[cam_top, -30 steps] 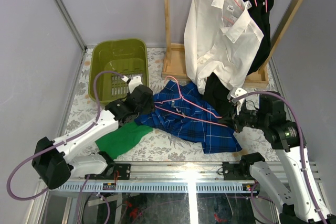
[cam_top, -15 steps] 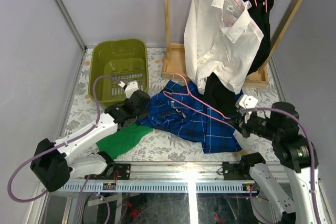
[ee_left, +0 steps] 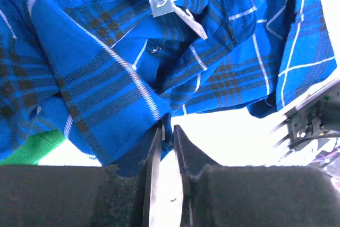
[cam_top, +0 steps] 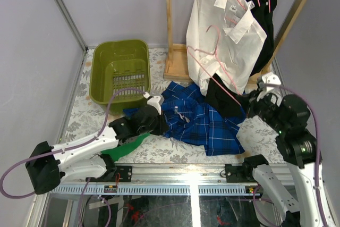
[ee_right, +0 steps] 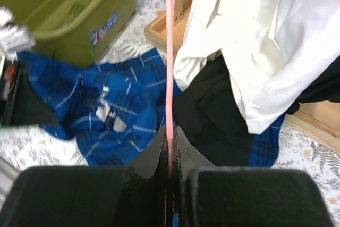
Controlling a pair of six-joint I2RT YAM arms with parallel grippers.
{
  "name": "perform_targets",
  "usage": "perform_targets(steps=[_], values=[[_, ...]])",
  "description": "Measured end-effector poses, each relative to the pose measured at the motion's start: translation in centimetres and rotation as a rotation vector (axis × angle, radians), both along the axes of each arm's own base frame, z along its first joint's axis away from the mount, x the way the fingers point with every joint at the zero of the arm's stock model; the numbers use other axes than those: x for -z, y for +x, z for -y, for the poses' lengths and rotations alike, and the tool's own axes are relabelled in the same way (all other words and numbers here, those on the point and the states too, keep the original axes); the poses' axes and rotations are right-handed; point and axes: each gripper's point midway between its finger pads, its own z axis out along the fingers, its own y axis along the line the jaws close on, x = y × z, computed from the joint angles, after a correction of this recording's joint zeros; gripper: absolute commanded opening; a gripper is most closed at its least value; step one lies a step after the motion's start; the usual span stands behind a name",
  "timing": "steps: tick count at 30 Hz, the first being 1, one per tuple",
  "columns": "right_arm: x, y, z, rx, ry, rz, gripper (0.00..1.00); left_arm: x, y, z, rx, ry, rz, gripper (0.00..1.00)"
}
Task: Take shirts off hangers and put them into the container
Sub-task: Place the hanger at the clothesline.
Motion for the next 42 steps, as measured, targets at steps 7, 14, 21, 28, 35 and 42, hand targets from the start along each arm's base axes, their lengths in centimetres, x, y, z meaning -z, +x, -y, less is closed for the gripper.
perform_targets(steps=[7,14,21,28,35,42], values=[[-2.0,5.6,-0.5,0.156,0.220,-0.030,0.00,-2.2,1.3,-1.3,-0.099,-0.018,0.095,0.66],[-4.1,10.0,-1.2,0.228,0.369,-0.047,0.00,-3.3,2.0,-2.7,-0.171,-0.007,0.140,0.93],[-6.7,14.3,-2.5,0.230,0.435,-0.043,0.00,-4.6,2.8,-4.1,-0.243,0.004,0.192,1.00],[-10.6,16.7,-4.1,0.191,0.461,0.000,0.00,-5.6,3.6,-5.0,-0.305,0.014,0.222,1.00],[-14.0,18.8,-7.5,0.175,0.410,0.041,0.00,-6.0,4.0,-5.9,-0.362,0.027,0.234,1.00],[-13.8,21.7,-7.5,0.297,0.335,0.042,0.00,-7.7,4.5,-5.2,-0.354,0.004,0.251,1.00]])
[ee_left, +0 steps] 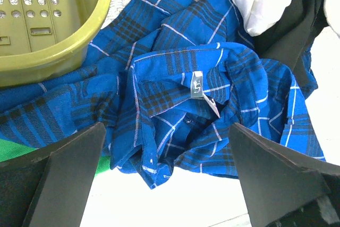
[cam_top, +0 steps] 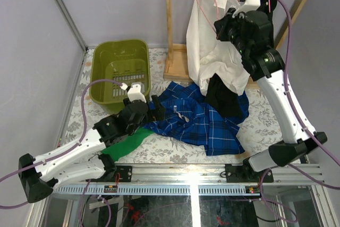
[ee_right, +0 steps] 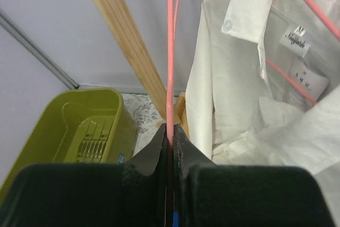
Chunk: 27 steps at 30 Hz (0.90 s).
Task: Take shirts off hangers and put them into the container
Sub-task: Place the hanger at the clothesline.
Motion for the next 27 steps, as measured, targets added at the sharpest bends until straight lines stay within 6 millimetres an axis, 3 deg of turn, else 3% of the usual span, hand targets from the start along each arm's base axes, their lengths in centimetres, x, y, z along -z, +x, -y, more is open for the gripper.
perform_targets(steps=[6,10,12,16,19,22,27], values=[[0.1,2.2,-1.2,-0.019,-0.061,-0.037,0.00,-0.9,-0.1,-0.3,-0.006,-0.015,0.015,1.00],[2.8,2.9,-2.2,-0.060,-0.124,-0.120,0.05,-1.7,-0.3,-0.7,-0.011,-0.036,0.033,1.00],[4.2,3.1,-2.5,-0.065,-0.151,-0.162,0.19,-1.8,-0.3,-0.7,-0.011,-0.041,0.036,1.00],[6.2,3.0,-2.5,-0.073,-0.181,-0.203,0.57,-1.5,-0.3,-0.7,-0.016,-0.036,0.022,1.00],[7.0,1.8,-2.3,-0.093,-0.185,-0.203,0.75,-1.0,-0.3,-0.6,-0.018,-0.027,0.011,1.00],[6.7,-0.5,-1.7,-0.118,-0.169,-0.165,0.78,-0.8,-0.4,-0.7,-0.016,-0.020,0.001,1.00],[4.1,-5.2,0.1,-0.130,-0.122,-0.046,0.78,-0.1,-0.4,-0.5,-0.009,-0.005,-0.021,1.00]])
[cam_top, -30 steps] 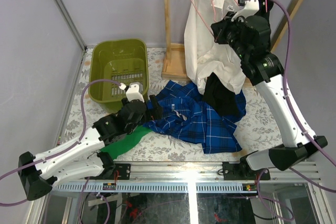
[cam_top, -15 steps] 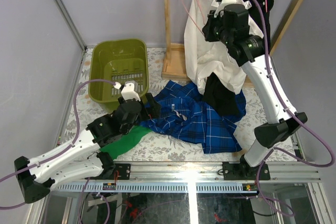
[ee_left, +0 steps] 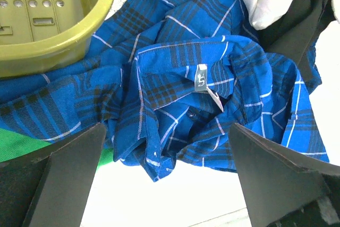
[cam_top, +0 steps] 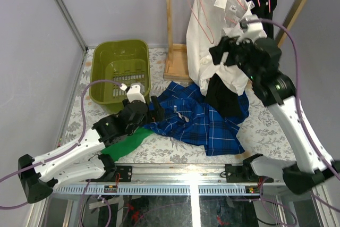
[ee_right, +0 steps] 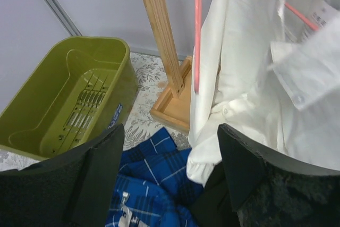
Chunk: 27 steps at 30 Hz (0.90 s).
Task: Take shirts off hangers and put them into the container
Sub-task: Place the hanger at the clothesline, then pick up the shirt from the center of the board.
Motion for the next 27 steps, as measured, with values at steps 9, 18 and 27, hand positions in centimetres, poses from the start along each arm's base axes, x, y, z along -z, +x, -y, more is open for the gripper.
perform_targets(steps=[9,18,27], values=[[9.5,-8.1,3.2,0.002,0.046,-0.082,0.76,2.2,0.6,0.9,0.010,0.049,-0.084,1.00],[19.3,-12.6,-0.8,-0.363,-0.071,-0.314,0.70,6.0,0.6,0.0,-0.031,0.134,-0.208,0.98],[24.5,-13.3,-2.8,-0.489,-0.059,-0.425,0.71,8.3,-0.2,0.6,0.011,0.176,-0.292,0.74]])
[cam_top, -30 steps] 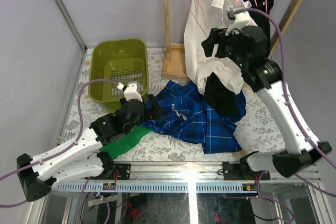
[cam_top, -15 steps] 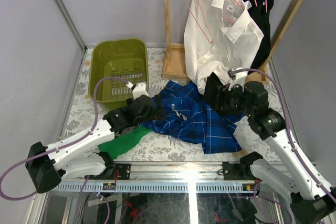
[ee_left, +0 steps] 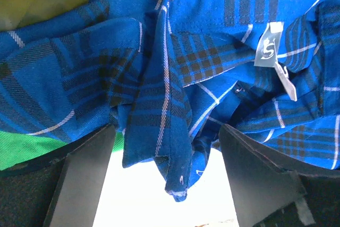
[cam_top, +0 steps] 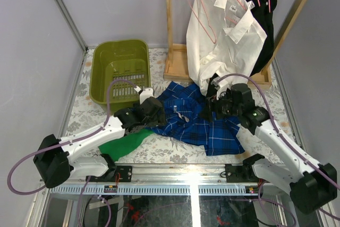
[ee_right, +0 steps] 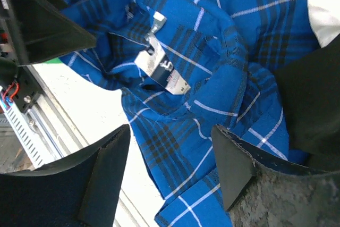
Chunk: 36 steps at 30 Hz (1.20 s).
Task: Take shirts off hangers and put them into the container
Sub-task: Pick up the shirt from the center of the board.
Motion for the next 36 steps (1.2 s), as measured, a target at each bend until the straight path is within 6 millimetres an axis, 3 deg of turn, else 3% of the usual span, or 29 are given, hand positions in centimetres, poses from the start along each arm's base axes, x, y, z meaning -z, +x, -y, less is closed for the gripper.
perform_targets(steps=[5,12,13,16,20,22,24,30,34,36], values=[[3.7,1.3,0.0,0.037,-0.060,-0.049,0.77,0.7,-0.3,0.3,0.018,0.005,-0.028,0.60],[7.1,3.8,0.2,0.164,-0.075,-0.009,0.75,0.9,-0.4,0.4,0.023,0.009,-0.037,0.52],[7.5,4.2,0.0,0.175,-0.078,-0.013,0.72,1.0,-0.4,0.4,0.023,0.009,-0.038,0.51],[9.2,4.8,-0.3,0.183,-0.112,-0.026,0.50,1.0,-0.4,0.4,0.024,0.011,-0.039,0.42],[10.9,4.4,-0.7,0.156,-0.145,-0.067,0.13,1.1,-0.4,0.5,0.032,0.014,-0.041,0.28],[10.8,4.0,-1.3,0.119,-0.123,-0.073,0.04,1.2,-0.5,0.6,0.040,0.012,-0.045,0.15],[9.9,3.5,-2.3,0.062,-0.075,-0.065,0.02,1.2,-0.6,0.9,0.057,0.004,-0.052,0.00],[5.5,-0.1,-5.2,-0.182,0.113,-0.045,0.00,0.3,-1.0,3.6,0.171,-0.100,-0.056,0.00],[3.4,-3.0,-5.4,-0.315,0.161,-0.028,0.00,-2.6,-1.7,6.6,0.295,-0.247,-0.026,0.00],[2.7,-4.4,-5.3,-0.376,0.179,-0.020,0.01,-5.1,-2.0,8.3,0.365,-0.320,0.013,0.00]])
